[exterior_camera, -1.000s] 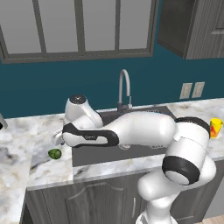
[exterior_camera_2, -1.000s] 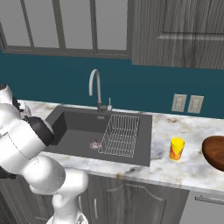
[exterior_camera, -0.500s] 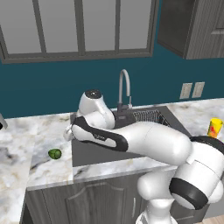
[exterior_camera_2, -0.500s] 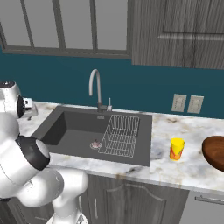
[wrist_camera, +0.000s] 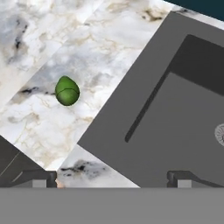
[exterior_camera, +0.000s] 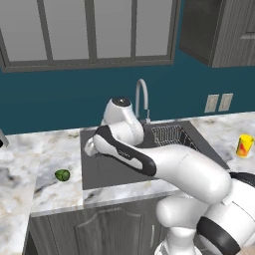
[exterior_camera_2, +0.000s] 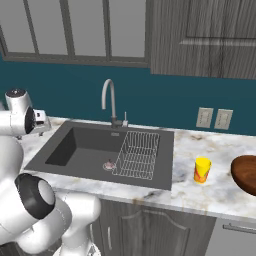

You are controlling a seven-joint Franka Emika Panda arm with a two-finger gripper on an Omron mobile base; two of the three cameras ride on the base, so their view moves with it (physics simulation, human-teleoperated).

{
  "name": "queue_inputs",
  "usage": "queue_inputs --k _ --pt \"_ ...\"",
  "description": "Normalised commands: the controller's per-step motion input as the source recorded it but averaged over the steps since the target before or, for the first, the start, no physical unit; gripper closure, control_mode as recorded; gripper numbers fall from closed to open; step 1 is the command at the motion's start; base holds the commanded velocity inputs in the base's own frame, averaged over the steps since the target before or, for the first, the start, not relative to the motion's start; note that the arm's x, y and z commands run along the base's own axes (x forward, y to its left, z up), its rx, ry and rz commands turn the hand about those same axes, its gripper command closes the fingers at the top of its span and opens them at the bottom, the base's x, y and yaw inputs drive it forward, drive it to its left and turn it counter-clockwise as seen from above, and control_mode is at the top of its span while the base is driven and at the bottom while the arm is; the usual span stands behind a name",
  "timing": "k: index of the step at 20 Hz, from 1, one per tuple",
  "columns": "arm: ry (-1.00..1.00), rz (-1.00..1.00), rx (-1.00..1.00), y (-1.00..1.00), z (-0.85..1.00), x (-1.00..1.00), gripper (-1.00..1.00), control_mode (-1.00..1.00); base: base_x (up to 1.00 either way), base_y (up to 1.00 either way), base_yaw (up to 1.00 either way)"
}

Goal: Remove the avocado and garlic from the sink. Then move the bowl and cup from the counter to the sink for washing.

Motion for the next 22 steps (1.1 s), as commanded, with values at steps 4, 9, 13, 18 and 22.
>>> queue_inputs --k 4,9,13,18,22 --pt "0.0 -0.11 0.0 -0.42 0.01 -0.05 -1.0 -1.0 0.0 0.0 0.0" --pt "0.01 -0.2 0.0 -0.4 0.0 -0.01 -1.0 -1.0 0.0 0.0 0.0" --pt "0.03 -0.23 -0.01 -0.41 0.0 0.0 -1.0 -1.0 0.0 0.0 0.0" --pt "0.07 -0.26 0.0 -0.41 -0.01 0.04 -1.0 -1.0 0.0 0.0 0.0" --pt "0.07 -0.24 0.0 -0.39 -0.03 0.11 -1.0 -1.0 0.0 0.0 0.0"
